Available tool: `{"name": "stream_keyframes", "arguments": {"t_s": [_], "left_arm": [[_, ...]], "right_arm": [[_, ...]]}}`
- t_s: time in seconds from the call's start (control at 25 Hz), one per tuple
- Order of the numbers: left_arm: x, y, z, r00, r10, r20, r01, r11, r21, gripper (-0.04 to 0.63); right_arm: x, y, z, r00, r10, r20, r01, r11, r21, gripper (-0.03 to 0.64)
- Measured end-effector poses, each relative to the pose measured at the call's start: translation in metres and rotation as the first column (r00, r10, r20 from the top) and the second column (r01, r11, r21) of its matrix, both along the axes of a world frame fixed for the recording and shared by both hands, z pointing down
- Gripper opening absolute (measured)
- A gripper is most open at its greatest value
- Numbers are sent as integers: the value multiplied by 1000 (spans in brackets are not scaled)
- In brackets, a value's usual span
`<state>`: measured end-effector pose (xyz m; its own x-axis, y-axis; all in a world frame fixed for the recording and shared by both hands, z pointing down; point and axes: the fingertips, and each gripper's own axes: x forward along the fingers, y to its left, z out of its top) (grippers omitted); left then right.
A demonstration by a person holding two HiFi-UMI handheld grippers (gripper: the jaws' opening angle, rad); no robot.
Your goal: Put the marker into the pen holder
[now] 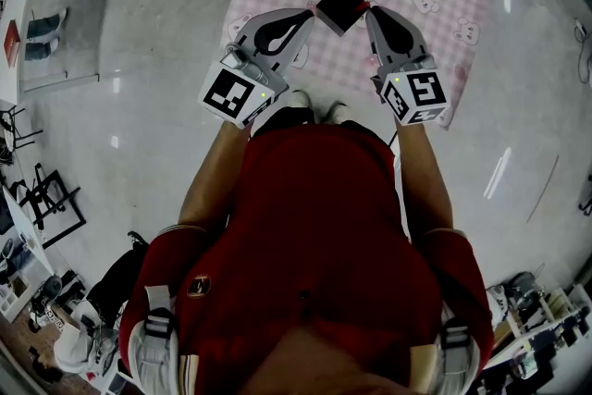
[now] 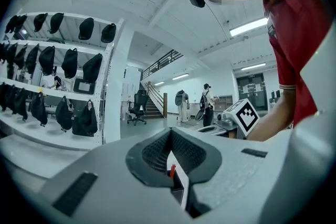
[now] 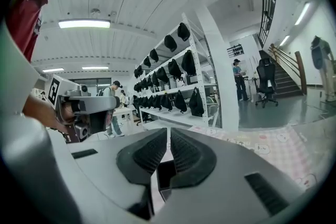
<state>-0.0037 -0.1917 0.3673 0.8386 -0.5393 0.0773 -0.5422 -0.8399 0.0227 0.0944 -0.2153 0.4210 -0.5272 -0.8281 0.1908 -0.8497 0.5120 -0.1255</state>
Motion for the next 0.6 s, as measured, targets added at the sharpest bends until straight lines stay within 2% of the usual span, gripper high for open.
{"name": "stream_keyframes", "arguments": {"t_s": [0.2, 0.6], "left_arm": [[1, 4, -3, 1000, 4, -4, -4, 1000, 3, 6], [5, 14, -1, 1000, 7, -13, -7, 1000, 7, 6]], "right_arm": [[-4, 10, -14, 1000, -6, 10, 6, 1000, 21, 0], [-8, 29, -21, 1000, -15, 11, 15, 999, 31, -1]]}}
